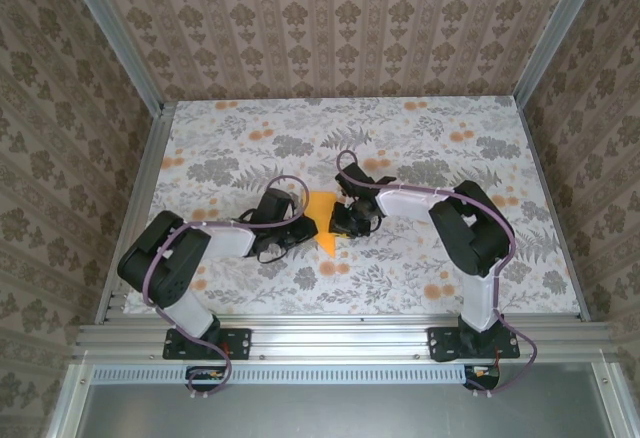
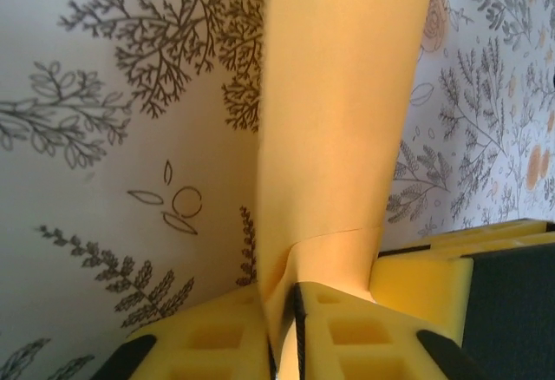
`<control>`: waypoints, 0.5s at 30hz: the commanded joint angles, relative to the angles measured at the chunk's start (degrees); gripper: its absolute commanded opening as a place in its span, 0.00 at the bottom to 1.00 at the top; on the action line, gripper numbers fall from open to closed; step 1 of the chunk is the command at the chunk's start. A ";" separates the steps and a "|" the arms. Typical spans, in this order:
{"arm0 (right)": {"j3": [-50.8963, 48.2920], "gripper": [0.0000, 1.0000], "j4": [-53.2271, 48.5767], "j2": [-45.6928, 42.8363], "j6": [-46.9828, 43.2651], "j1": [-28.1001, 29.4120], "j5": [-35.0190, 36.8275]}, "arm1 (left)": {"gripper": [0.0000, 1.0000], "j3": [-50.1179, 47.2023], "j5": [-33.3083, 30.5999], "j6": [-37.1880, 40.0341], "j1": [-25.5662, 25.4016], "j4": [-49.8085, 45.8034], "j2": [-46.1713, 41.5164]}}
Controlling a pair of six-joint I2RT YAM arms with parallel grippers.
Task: Fold a paper plane with a square sheet of paper (pick it up from the middle)
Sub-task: Fold the wing for the fifth time at the center of the table.
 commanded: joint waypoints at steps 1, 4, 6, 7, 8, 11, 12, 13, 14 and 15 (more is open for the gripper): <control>-2.42 0.19 3.46 -3.74 -0.02 -1.04 -1.87 | 0.11 2.41 -1.18 5.32 -0.16 0.93 0.43; -4.12 0.23 3.65 -7.14 -2.65 -2.83 -0.21 | 0.08 3.86 -0.70 10.60 0.02 -0.86 0.36; -4.79 0.25 3.47 -8.88 -4.74 -3.63 0.66 | 0.07 5.45 -0.08 14.76 0.10 -3.47 0.45; -4.99 0.26 3.31 -9.47 -5.74 -3.94 0.98 | 0.06 6.30 0.36 17.08 0.10 -4.70 0.48; -5.19 0.26 3.30 -9.89 -6.31 -4.14 1.07 | 0.06 6.97 0.76 19.02 0.18 -5.68 0.57; -5.48 0.26 4.15 -10.11 -8.12 -4.38 0.62 | 0.04 9.73 2.43 25.54 0.19 -8.71 1.55; -5.42 0.26 4.94 -9.81 -8.60 -4.38 -0.05 | 0.04 10.72 3.01 27.65 0.19 -9.67 2.11; -5.29 0.26 5.69 -9.38 -8.89 -4.33 -1.05 | 0.04 11.76 3.68 29.59 0.30 -10.67 2.85; -5.21 0.25 6.13 -8.92 -8.80 -4.40 -1.53 | 0.03 12.61 4.36 31.16 0.28 -11.31 3.40; -5.09 0.24 6.45 -8.37 -8.70 -4.41 -1.93 | 0.03 13.42 4.85 32.56 0.29 -12.05 4.00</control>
